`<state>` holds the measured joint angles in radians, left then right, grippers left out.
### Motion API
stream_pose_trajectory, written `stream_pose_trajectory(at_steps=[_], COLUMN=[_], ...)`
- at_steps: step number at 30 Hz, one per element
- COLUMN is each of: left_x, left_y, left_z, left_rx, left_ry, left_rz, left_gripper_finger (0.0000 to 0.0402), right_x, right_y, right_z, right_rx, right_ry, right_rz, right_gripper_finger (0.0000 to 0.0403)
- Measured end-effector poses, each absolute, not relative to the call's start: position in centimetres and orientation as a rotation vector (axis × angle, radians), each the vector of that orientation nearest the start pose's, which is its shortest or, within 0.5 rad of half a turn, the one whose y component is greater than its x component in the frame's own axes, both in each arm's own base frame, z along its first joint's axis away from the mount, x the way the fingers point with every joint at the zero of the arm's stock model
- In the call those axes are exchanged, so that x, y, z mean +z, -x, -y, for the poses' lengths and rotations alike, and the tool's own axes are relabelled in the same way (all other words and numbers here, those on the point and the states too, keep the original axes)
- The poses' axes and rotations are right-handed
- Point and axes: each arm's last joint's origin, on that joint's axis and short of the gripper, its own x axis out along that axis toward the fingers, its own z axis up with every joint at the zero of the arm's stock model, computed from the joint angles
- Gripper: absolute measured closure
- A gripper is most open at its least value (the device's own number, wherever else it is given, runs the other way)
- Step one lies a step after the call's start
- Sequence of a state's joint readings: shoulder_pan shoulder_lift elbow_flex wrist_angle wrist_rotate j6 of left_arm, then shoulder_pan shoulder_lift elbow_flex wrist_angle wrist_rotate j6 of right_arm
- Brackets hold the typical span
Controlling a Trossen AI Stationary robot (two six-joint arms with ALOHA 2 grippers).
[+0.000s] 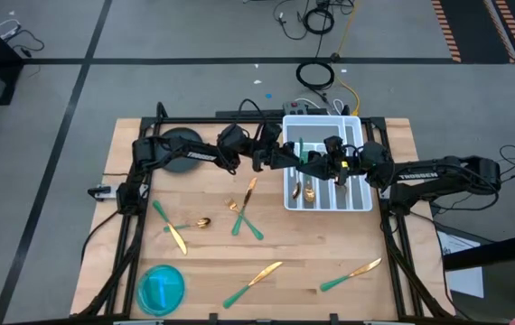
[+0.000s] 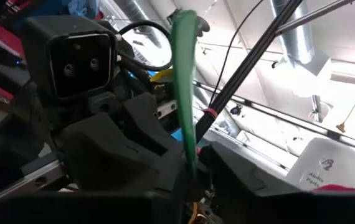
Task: Sort silverware
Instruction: Put the bottom green spoon into the silverware tray
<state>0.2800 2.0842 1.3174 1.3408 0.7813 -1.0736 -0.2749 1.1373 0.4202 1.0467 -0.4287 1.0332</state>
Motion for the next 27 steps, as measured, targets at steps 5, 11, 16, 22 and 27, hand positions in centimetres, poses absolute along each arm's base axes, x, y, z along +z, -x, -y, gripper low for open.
stream_pose_trajectory(at_steps=[5,11,16,22,27], left_x=[25.5,25.5,25.4,24.9,24.3], left_y=[-43.1,-43.0,-42.9,-42.8,-42.3], left_z=[-10.1,-10.2,-11.1,-12.6,-14.8], left_rx=[-0.683,-0.681,-0.658,-0.589,-0.524], left_ry=[0.699,0.693,0.71,0.743,0.769], left_rz=[0.199,0.203,0.195,0.165,0.134], left_gripper_finger=[0.0384,0.0393,0.0397,0.0398,0.0399], right_x=[25.8,25.8,25.8,24.5,23.0], right_y=[-21.7,-21.7,-21.7,-21.9,-21.8], right_z=[4.9,4.9,4.9,5.4,6.5], right_rx=[0.3,0.297,0.277,0.199,0.084], right_ry=[-0.907,-0.905,-0.889,-0.914,-0.954], right_rz=[0.202,0.205,0.211,0.103,-0.012], right_gripper_finger=[0.0403,0.0403,0.0389,0.032,0.0274])
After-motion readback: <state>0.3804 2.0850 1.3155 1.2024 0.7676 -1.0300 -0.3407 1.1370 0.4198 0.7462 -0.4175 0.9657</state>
